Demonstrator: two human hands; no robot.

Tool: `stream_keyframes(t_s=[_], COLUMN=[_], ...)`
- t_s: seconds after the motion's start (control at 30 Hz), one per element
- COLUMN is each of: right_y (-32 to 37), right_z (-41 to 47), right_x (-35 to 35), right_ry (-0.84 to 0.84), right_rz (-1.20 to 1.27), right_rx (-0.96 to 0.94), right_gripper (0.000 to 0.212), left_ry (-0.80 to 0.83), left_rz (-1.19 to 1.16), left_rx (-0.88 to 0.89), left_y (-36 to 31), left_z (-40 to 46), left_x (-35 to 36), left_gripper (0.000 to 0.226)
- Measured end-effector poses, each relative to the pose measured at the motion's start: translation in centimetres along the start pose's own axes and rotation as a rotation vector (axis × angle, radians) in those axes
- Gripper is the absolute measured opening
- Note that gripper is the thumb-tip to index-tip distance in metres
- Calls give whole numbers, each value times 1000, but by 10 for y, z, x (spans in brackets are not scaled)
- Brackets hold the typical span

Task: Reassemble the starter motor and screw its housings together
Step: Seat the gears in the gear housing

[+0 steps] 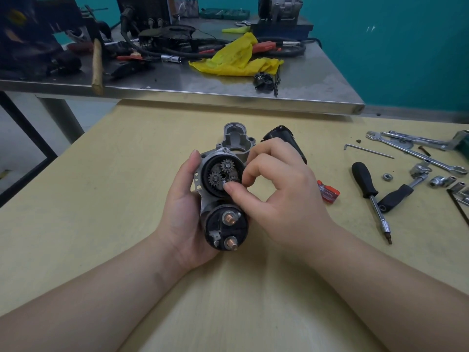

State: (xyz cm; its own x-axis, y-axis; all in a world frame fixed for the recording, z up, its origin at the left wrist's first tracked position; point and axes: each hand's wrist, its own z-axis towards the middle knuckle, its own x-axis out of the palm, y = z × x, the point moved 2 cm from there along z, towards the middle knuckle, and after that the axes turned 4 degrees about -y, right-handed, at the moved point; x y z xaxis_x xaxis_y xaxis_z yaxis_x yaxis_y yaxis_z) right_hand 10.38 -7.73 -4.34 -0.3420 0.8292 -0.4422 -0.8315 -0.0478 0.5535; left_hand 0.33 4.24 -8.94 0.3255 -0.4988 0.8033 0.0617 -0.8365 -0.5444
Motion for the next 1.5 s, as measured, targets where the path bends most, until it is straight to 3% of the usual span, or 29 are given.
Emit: stream_keyframes(t_s=[0.2,0.6,0.87,1.17,1.27,1.37,1.5], right_y=[-2,-2,-4,-6,-8,-14,-36], right_z=[1,3,4,2,4,11,21], right_x=[1,-2,-6,-2,-5,-10,-22], right_ry=[20,57,-28,45,-9,-81,-150], right_rz=[93,34,68,26,33,-21,-145], right_rx=[97,5,-56,-77,-74,-44,151], right_gripper=[22,15,3,5,5,6,9], left_ry=[-42,-32,-67,-77,-97,-166,-211], left_rz=[-13,-31,20,15,-36,-67,-95], left_rx=[9,0,40,36,26,37,64], left_y=[0,0,-1,-2,-5,-13,-25], left_z=[0,-1,-2,-2,-1,1,2], left_x=[1,3,8,5,6,5,1], left_gripper=[65,66,66,68,71,79,74])
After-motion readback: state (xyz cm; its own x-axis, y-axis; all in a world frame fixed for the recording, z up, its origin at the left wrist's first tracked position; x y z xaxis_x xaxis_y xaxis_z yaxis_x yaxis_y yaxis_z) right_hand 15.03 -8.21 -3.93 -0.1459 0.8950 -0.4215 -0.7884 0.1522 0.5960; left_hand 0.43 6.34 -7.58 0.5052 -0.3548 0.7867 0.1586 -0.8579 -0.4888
